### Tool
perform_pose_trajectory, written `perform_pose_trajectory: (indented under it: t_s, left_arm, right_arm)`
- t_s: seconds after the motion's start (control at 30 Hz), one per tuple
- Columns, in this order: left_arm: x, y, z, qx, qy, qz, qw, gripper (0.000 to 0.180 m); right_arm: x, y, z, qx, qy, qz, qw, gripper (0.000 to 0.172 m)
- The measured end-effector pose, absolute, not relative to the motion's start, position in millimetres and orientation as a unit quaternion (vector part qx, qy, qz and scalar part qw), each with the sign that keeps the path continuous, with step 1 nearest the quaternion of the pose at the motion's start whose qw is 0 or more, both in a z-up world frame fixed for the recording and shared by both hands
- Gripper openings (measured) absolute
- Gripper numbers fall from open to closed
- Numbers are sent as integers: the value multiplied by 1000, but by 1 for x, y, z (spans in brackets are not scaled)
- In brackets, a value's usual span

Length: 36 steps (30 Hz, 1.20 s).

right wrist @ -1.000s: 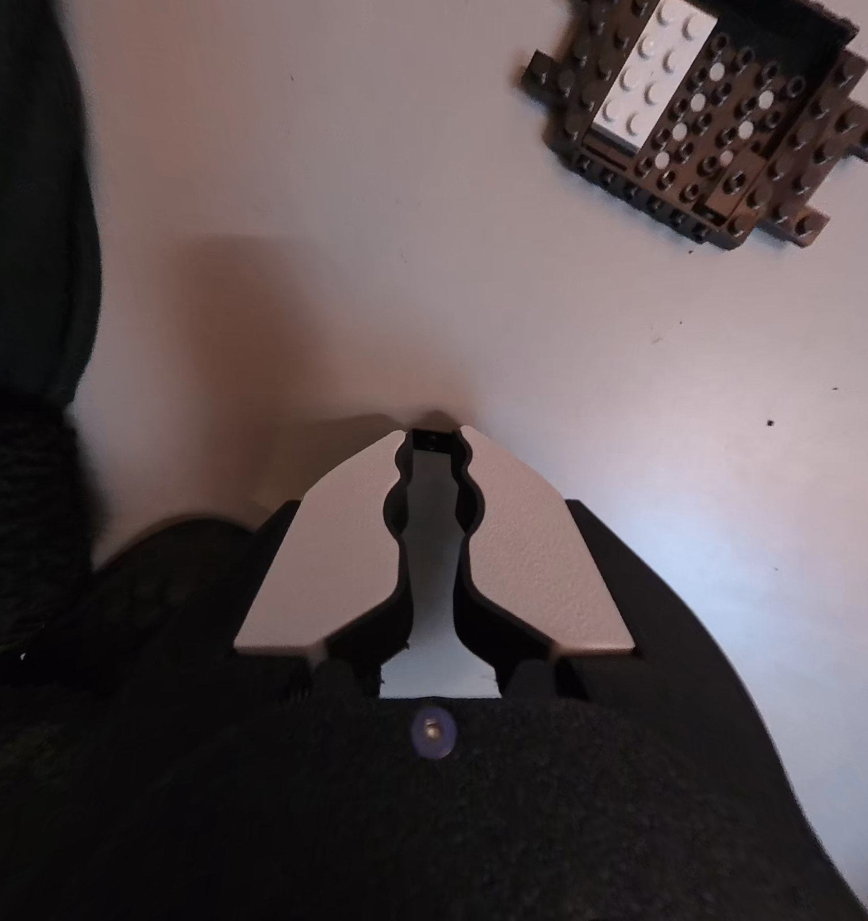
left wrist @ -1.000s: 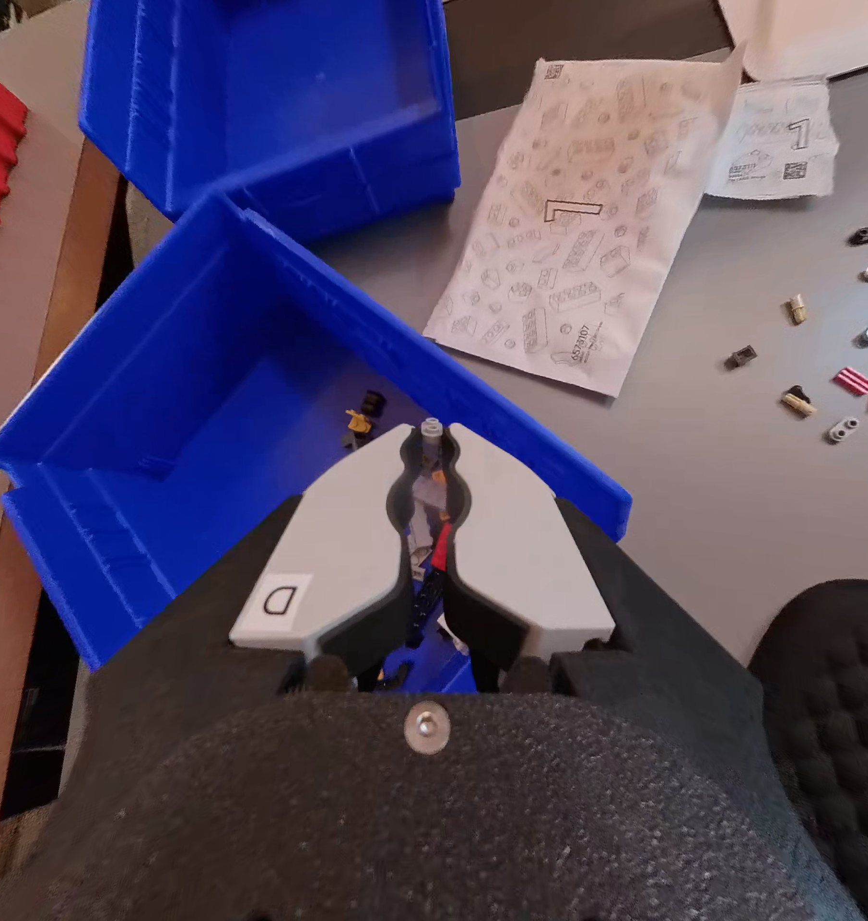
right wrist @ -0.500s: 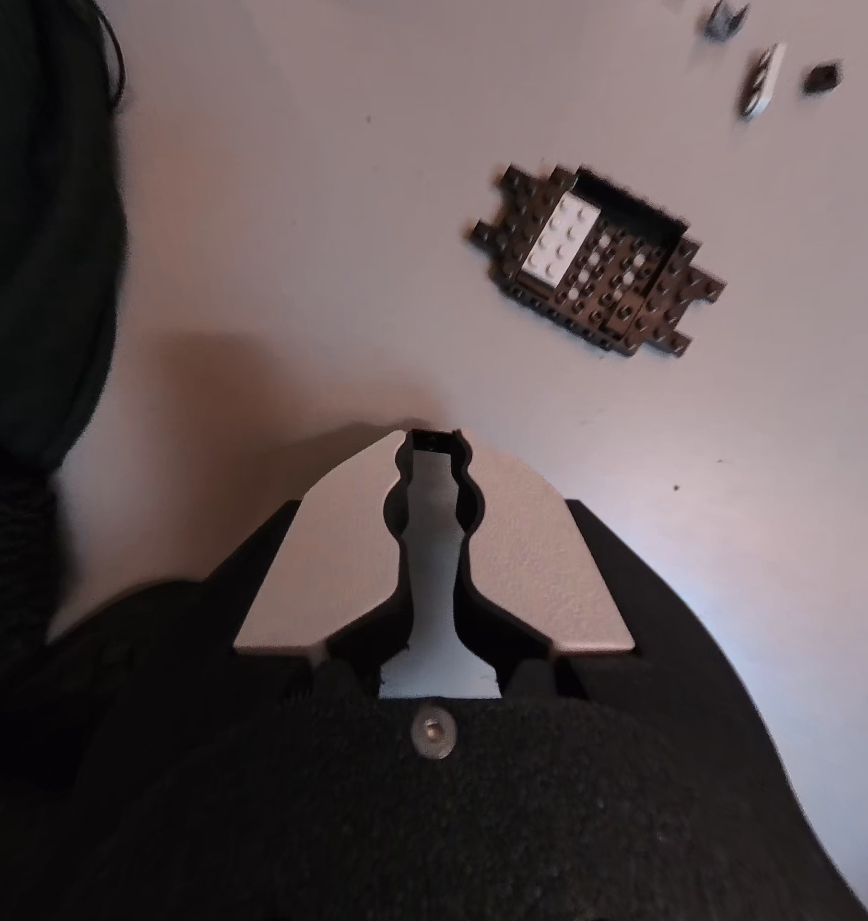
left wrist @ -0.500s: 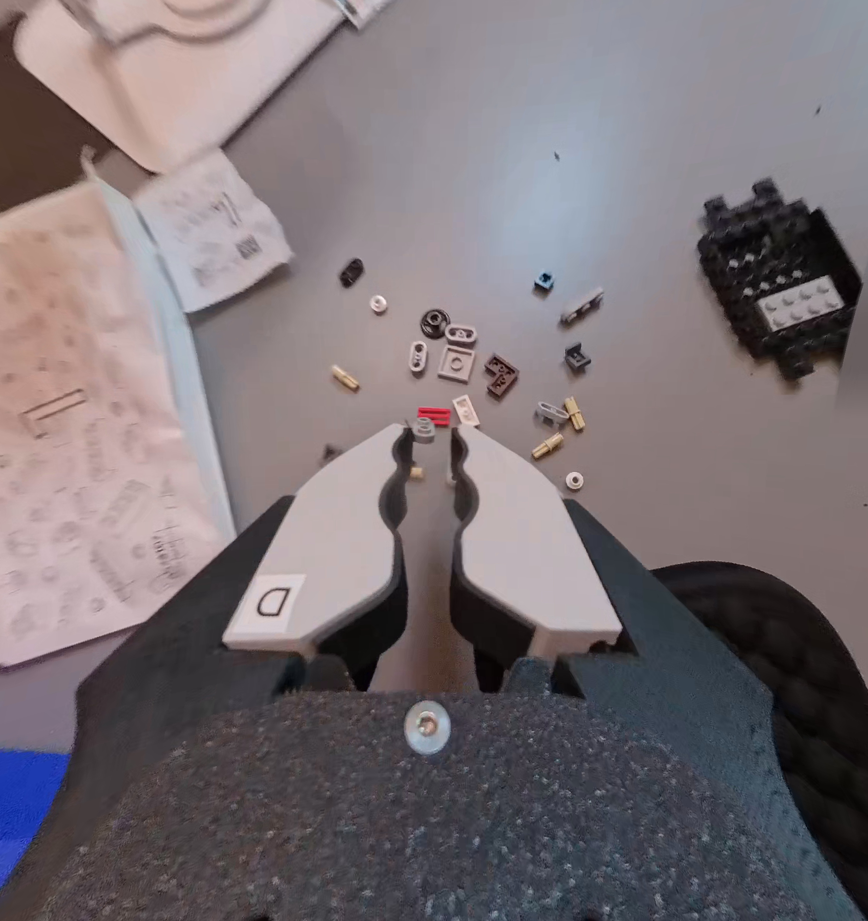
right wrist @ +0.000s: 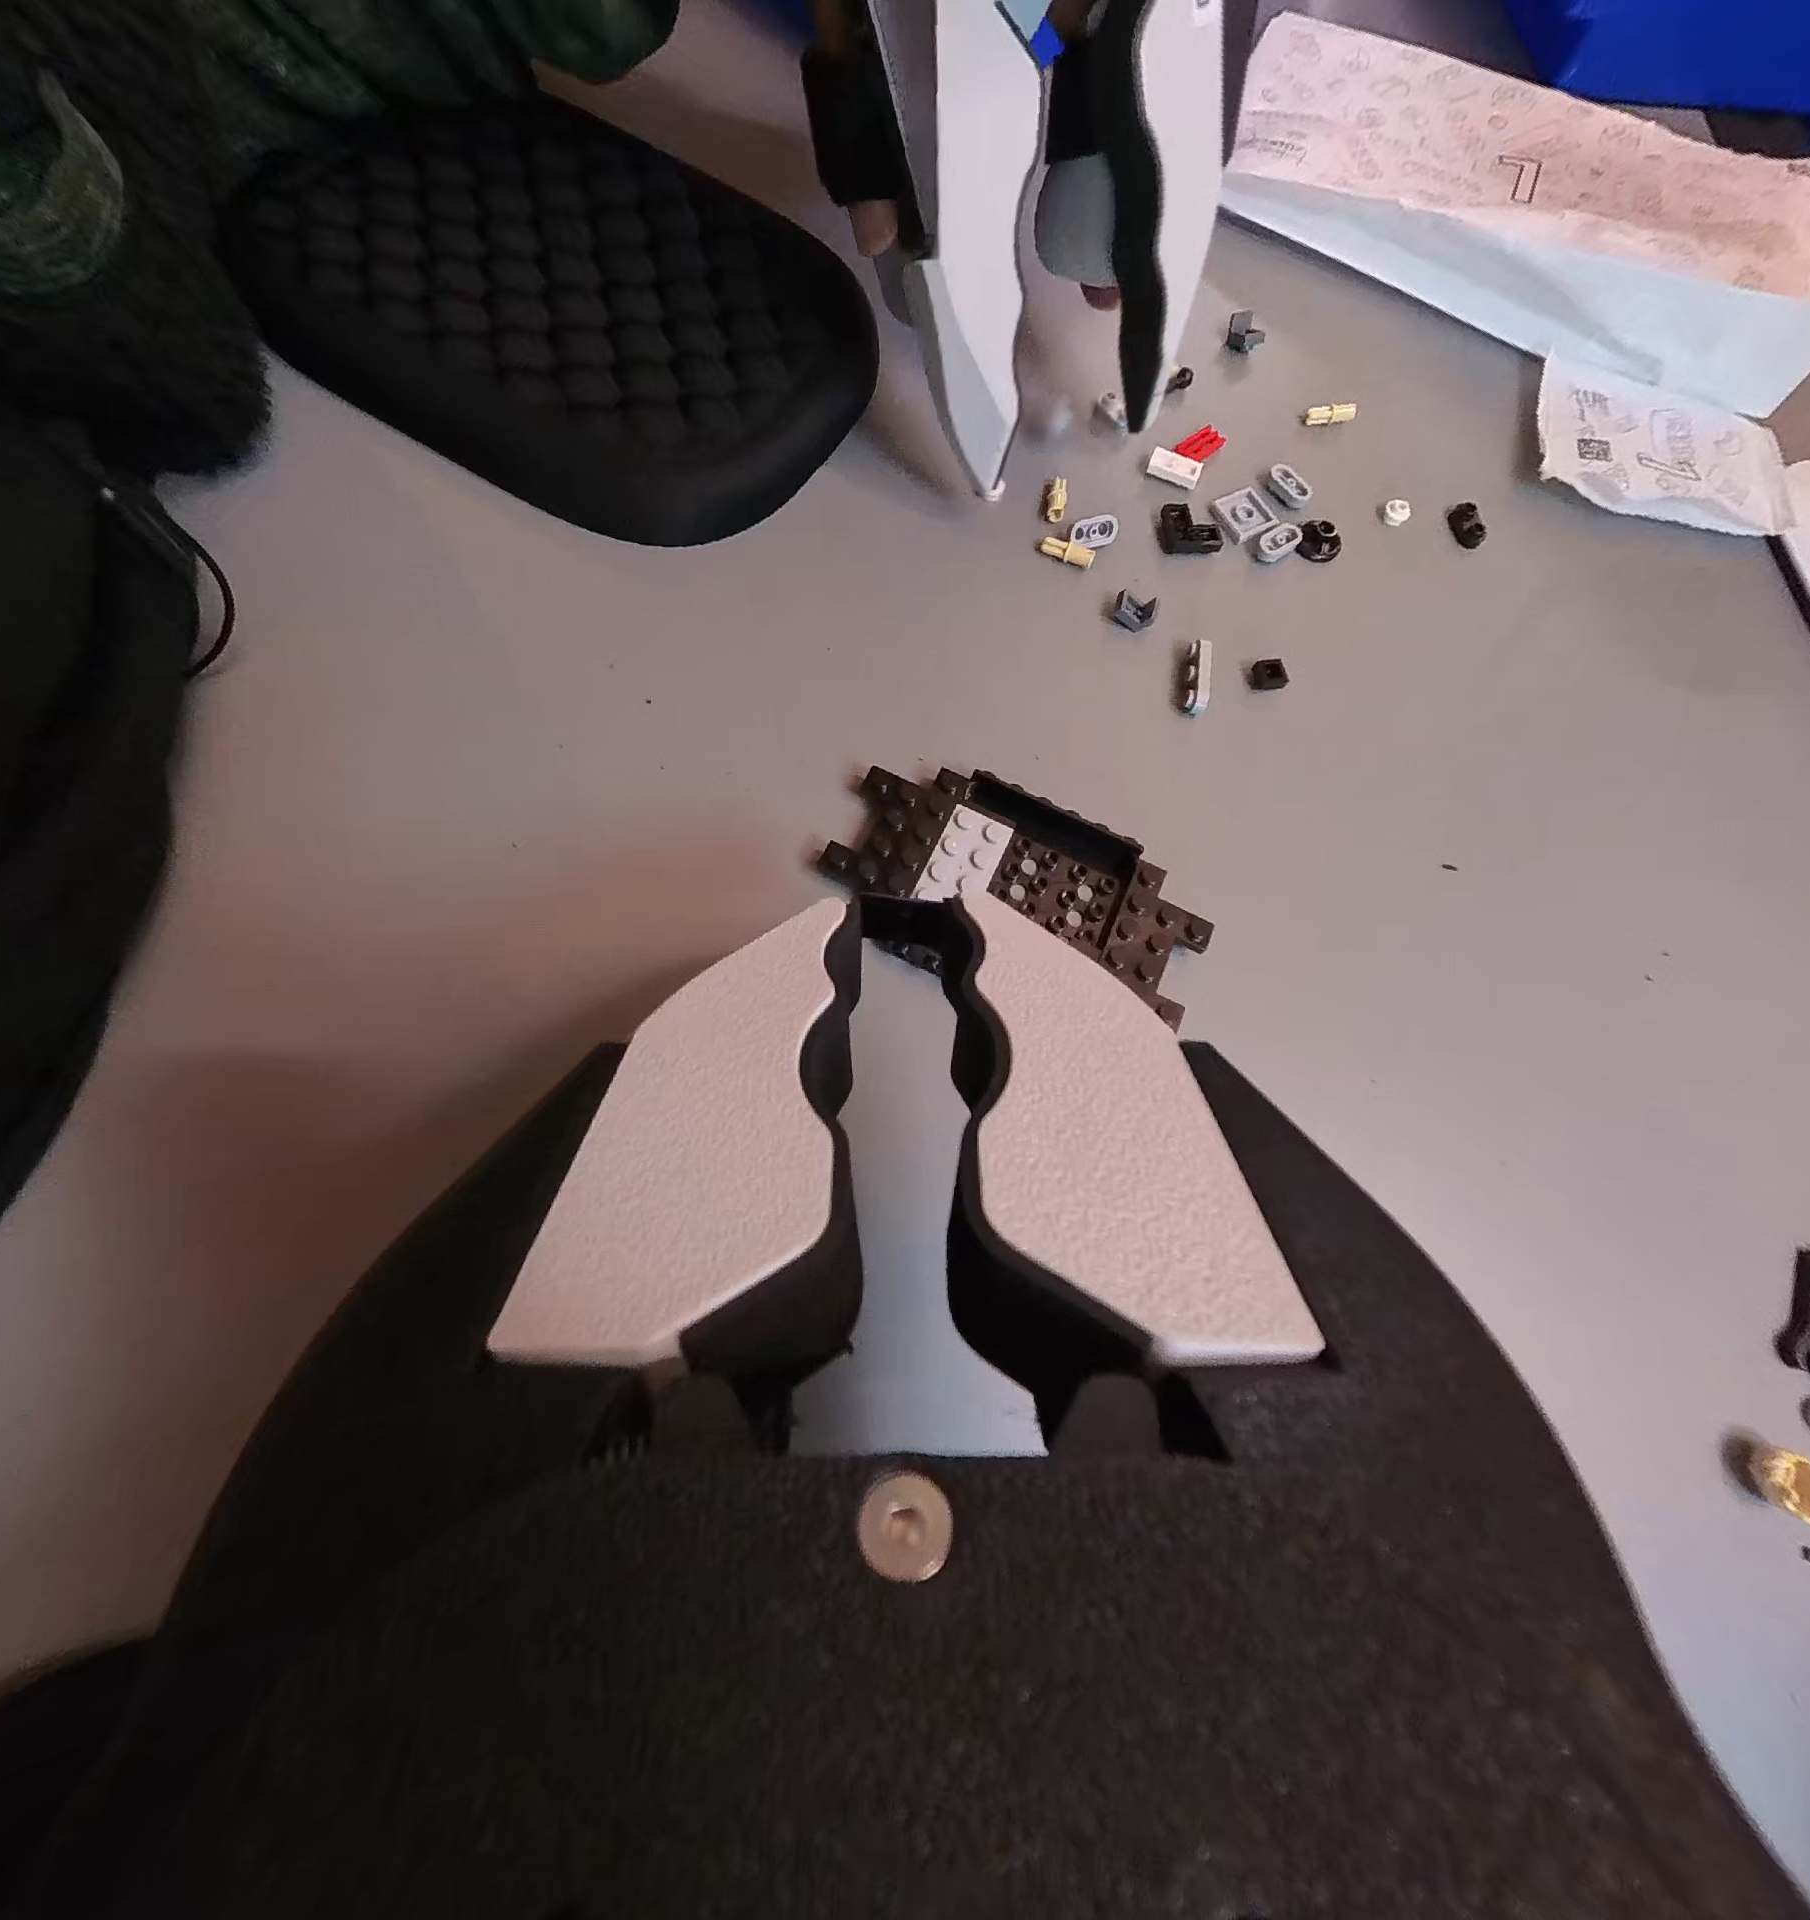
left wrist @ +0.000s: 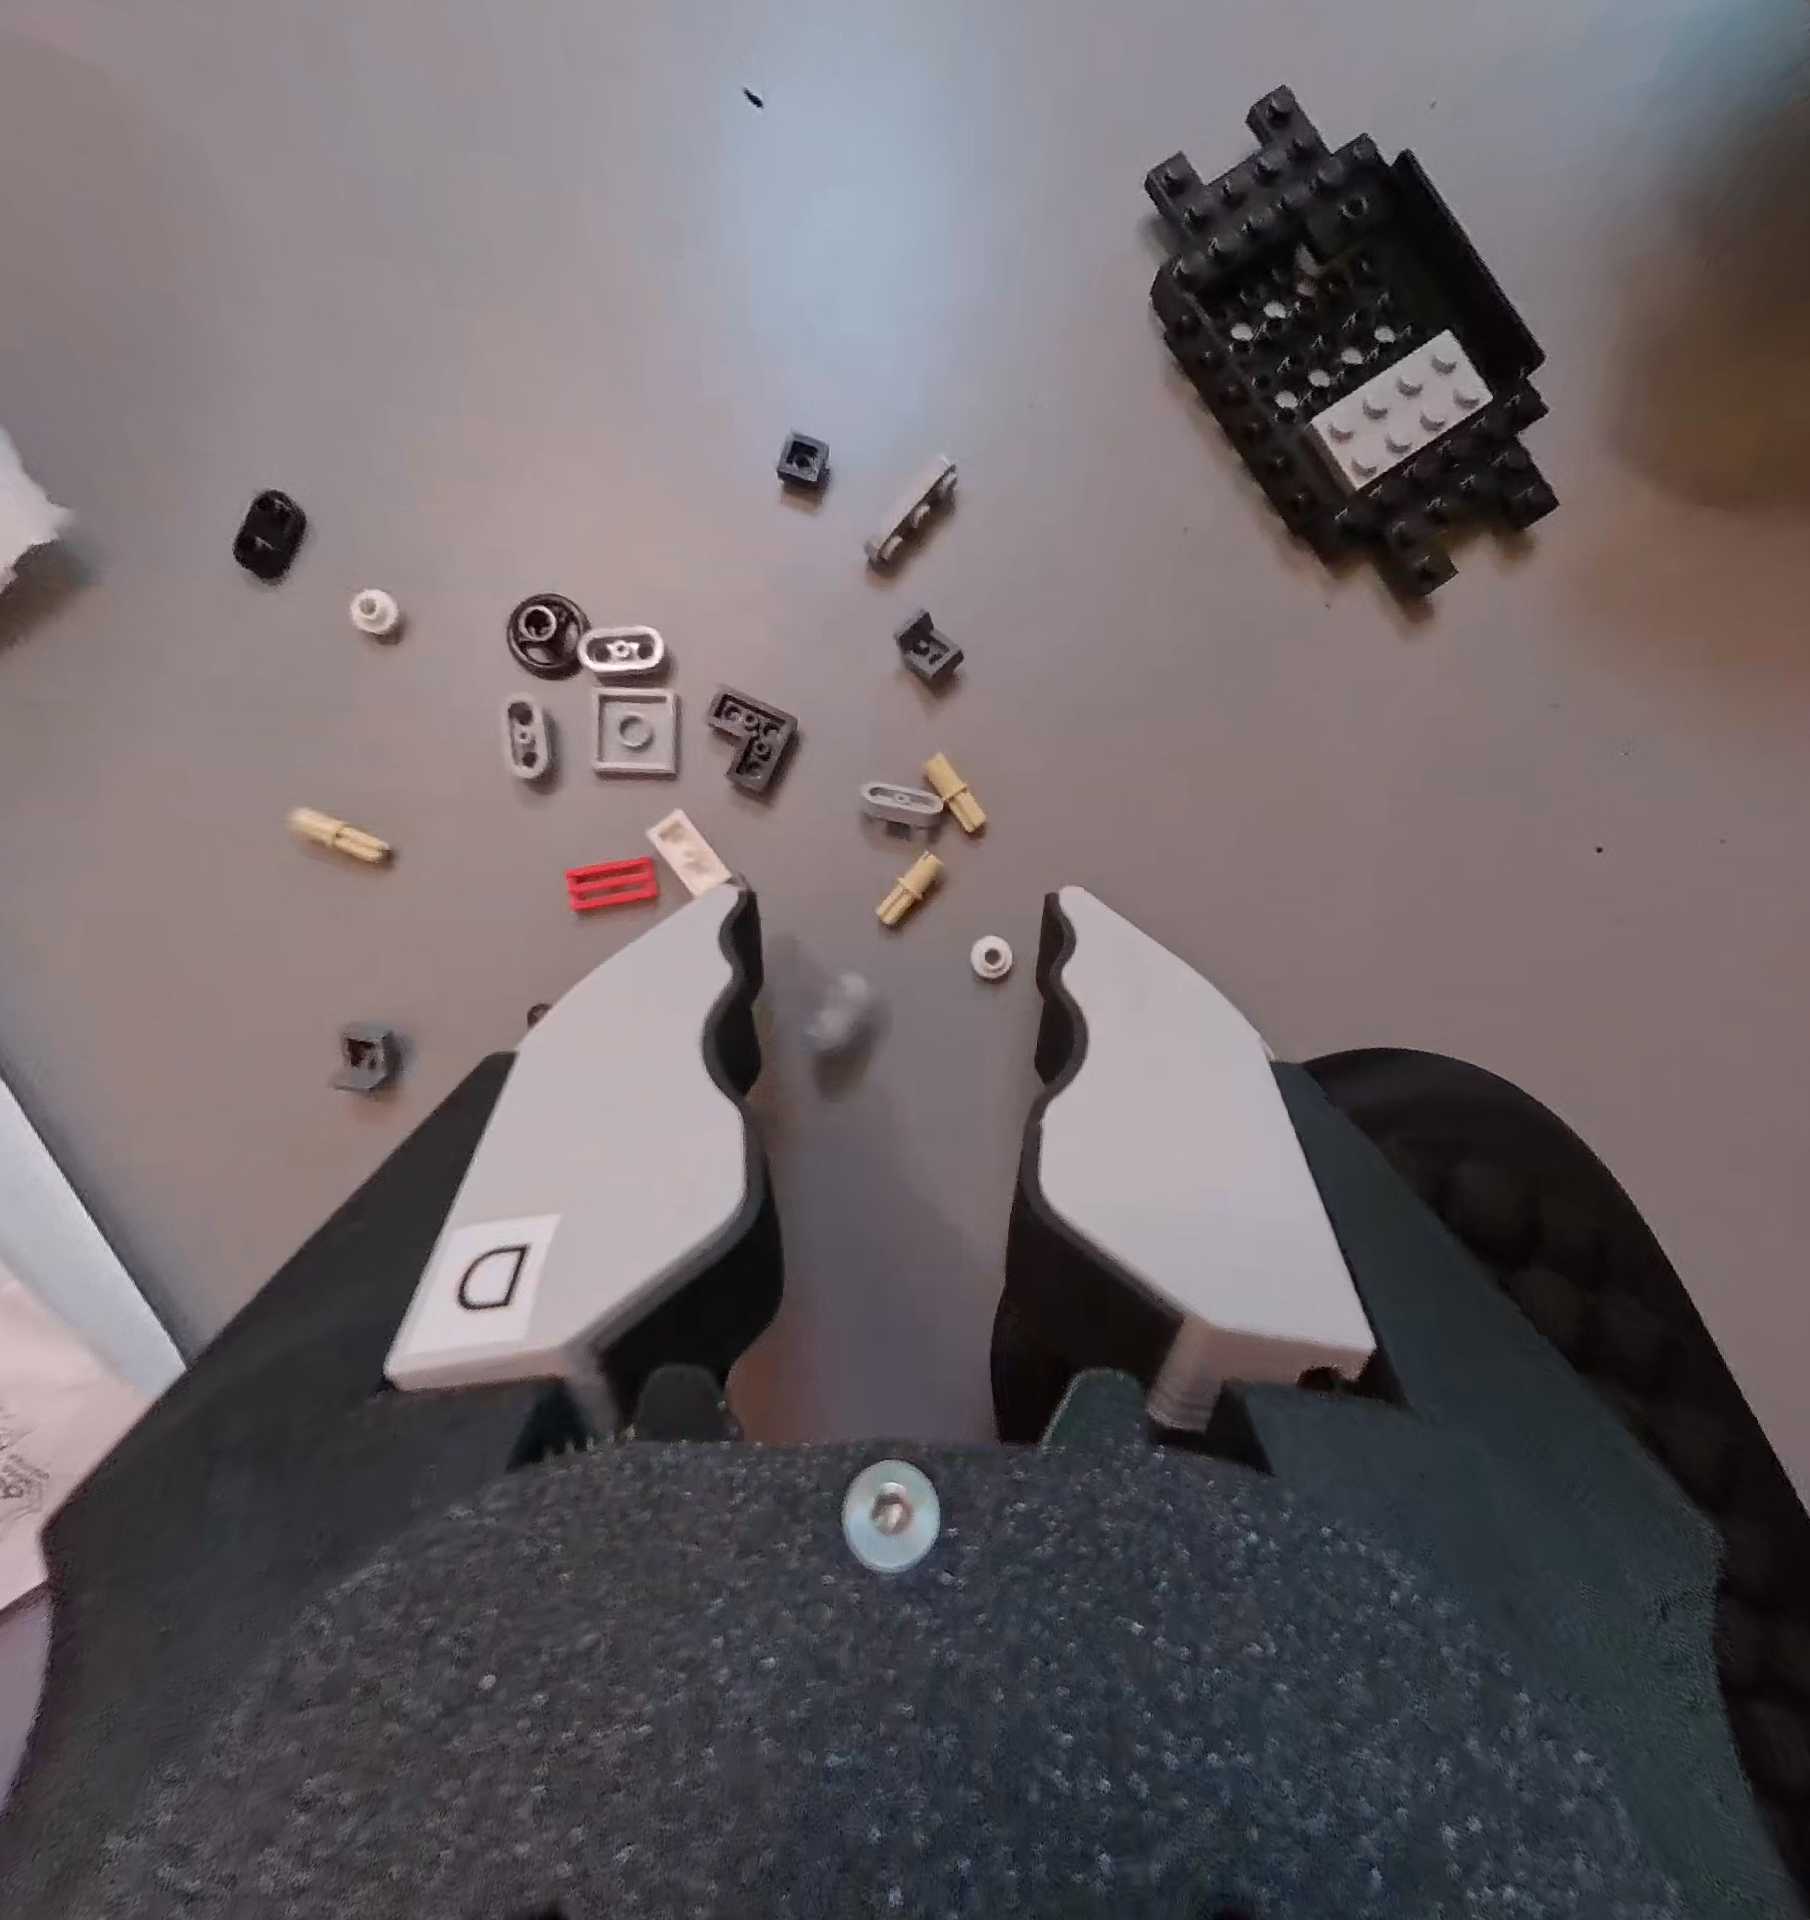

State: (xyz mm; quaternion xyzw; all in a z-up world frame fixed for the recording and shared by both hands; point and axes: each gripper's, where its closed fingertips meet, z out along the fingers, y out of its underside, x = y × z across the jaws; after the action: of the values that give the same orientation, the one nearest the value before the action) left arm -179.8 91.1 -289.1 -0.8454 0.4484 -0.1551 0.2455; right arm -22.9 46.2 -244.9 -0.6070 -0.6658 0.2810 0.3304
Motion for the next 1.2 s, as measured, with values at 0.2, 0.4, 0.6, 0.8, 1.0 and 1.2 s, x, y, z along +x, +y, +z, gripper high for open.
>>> perform_pose_trajectory:
  t_s: [0.2,0.4,0.6,0.8,1.0,1.2]
  left_arm:
    - [-155,95,-249,-786,468,-197,351,45]
    - [-81,44,-193,-658,470,-448,381,28]
    - [-55,36,-182,-641,361,-618,276,22]
    - [-53,33,-192,-659,350,-621,238,6]
    - [-84,77,-224,-755,374,-427,329,4]
    - [-182,139,-267,-858,352,-70,368,4]
  right_arm:
    - [-33,58,-218,-593,-622,300,413,14]
    - [-47,54,-186,-523,-602,303,521,14]
    - [-59,40,-185,-484,-631,275,541,14]
    - [-64,36,-191,-472,-651,248,540,14]
    - [-55,55,-192,-517,-622,240,536,21]
    - [-40,79,-213,-583,-605,213,498,24]
